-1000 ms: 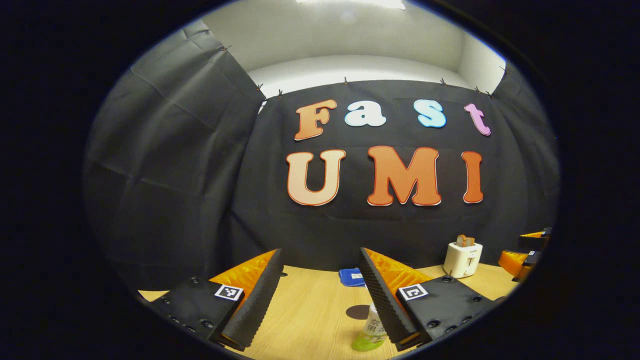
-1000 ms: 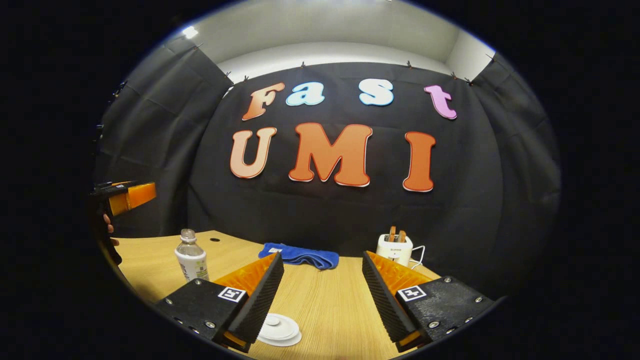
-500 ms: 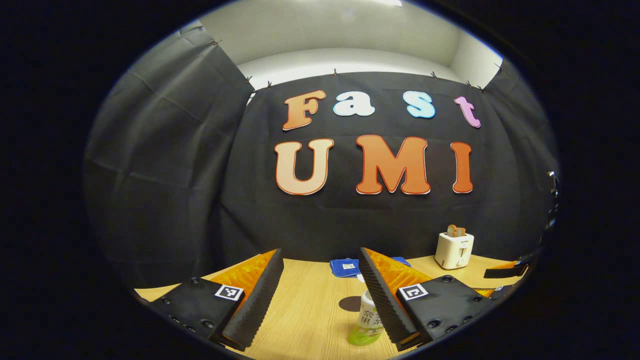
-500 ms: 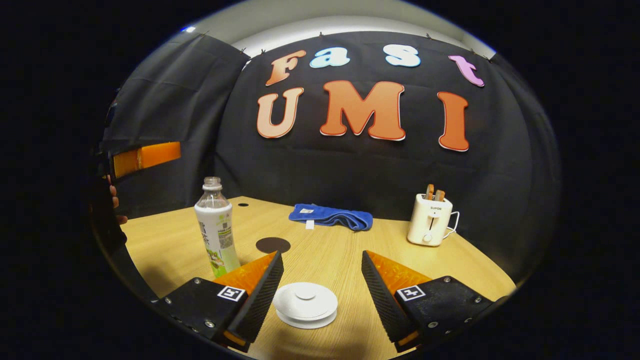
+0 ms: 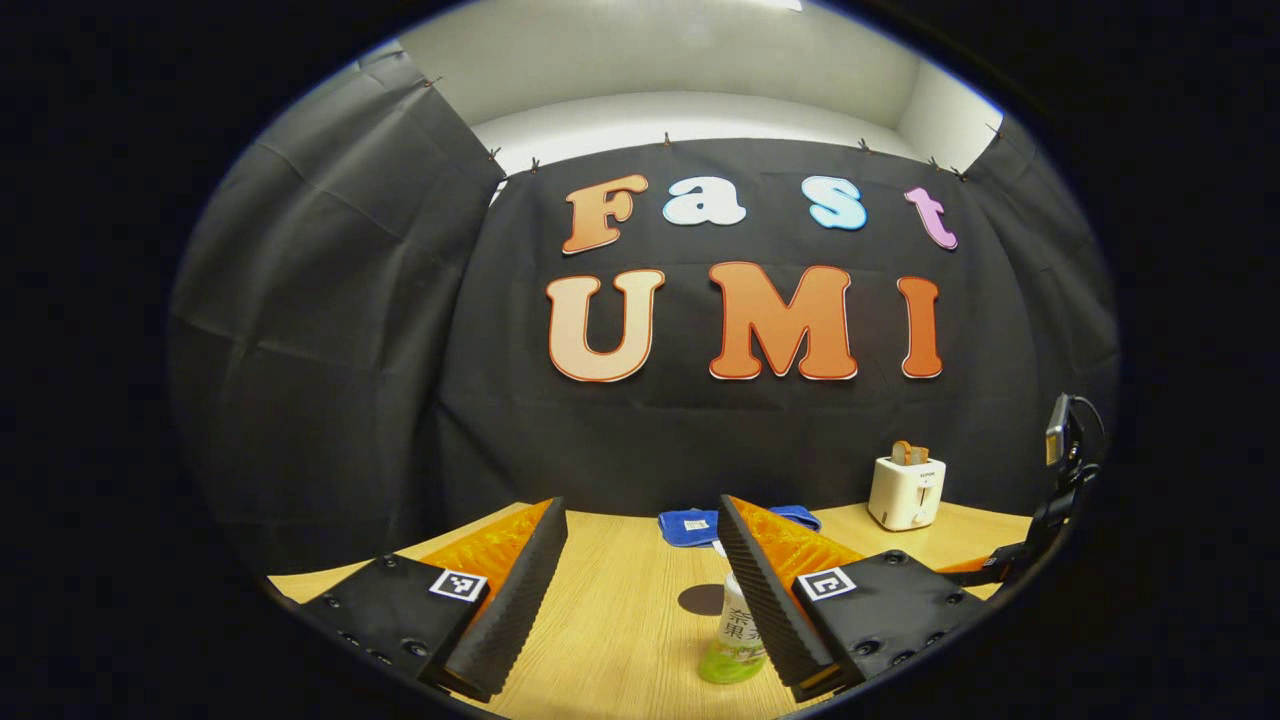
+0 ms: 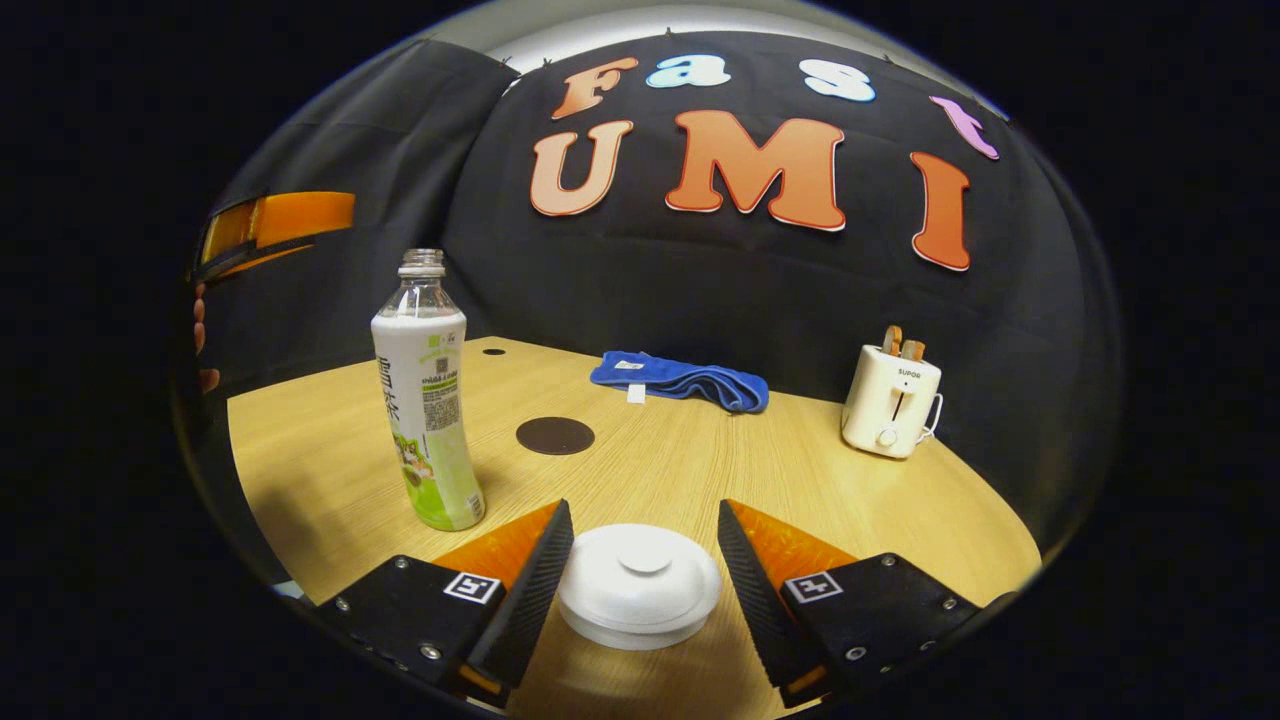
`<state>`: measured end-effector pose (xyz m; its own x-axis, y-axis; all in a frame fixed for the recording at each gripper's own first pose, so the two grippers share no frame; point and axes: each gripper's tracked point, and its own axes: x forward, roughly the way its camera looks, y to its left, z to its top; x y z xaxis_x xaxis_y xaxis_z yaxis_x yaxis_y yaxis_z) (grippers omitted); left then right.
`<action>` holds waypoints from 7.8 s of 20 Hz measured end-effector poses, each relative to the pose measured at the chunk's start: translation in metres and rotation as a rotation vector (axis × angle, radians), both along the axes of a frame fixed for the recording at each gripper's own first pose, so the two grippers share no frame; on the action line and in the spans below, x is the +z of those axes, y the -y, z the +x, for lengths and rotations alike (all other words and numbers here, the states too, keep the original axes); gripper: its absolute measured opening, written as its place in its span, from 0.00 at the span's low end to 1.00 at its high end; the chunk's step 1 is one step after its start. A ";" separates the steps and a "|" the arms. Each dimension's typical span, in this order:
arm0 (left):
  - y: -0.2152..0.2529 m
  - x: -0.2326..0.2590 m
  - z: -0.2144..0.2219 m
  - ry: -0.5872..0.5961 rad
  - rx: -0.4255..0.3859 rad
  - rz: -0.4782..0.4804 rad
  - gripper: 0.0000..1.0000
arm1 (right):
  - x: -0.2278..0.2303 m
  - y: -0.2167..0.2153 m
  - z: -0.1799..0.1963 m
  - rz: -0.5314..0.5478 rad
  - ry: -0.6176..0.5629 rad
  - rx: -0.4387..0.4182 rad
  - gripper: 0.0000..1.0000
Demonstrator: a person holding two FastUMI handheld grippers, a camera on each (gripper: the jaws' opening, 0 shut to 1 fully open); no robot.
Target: Open the teacup lid with one hand, grasp the water bottle and pour water into the teacup with the other hand; after pouring, place the water bottle on the coaster and then close the teacup lid.
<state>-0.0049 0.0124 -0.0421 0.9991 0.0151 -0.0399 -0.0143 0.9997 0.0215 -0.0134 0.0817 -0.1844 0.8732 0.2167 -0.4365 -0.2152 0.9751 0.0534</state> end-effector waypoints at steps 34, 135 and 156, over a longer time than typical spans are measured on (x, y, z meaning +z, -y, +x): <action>0.058 -0.043 -0.010 -0.121 -0.226 -0.063 0.95 | 0.044 0.055 0.025 0.117 0.079 -0.112 0.21; 0.133 -0.144 0.008 0.079 -0.555 1.866 0.64 | 0.037 0.190 -0.005 0.130 0.132 -0.295 0.22; 0.140 -0.129 0.012 0.264 -0.549 2.086 0.61 | 0.042 0.178 -0.008 0.119 0.150 -0.225 0.22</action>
<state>0.0068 -0.1272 -0.1716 0.8957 -0.3691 -0.2481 0.0023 -0.5540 0.8325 -0.0218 -0.0958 -0.1427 0.9581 0.0519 -0.2818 -0.0081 0.9880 0.1543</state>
